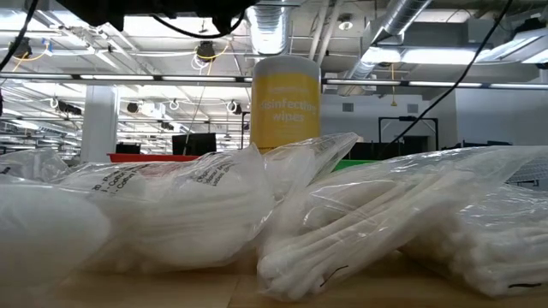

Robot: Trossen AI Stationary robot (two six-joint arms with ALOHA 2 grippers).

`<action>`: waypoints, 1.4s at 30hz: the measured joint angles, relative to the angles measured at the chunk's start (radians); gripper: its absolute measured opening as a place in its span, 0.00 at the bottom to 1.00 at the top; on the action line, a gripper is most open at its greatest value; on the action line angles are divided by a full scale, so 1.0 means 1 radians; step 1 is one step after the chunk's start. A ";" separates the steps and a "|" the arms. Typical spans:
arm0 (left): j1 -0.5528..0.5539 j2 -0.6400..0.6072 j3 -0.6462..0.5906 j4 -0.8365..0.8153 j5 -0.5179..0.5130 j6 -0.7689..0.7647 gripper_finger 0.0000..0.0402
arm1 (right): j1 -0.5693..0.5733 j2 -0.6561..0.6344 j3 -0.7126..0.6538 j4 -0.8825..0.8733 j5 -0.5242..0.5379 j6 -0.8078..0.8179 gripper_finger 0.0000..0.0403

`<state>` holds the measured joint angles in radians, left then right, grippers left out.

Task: Pick & Place Travel size toiletries
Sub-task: Put the silver nail cutter into the right green bin

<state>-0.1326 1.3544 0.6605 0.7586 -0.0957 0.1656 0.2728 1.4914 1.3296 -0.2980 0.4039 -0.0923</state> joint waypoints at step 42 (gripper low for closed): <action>0.000 -0.006 -0.002 -0.015 -0.009 -0.009 0.32 | 0.046 -0.023 -0.029 -0.410 -0.003 0.303 0.08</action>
<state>-0.1326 1.3479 0.6590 0.7432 -0.1047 0.1566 0.3183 1.4689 1.3008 -0.7078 0.4013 0.2106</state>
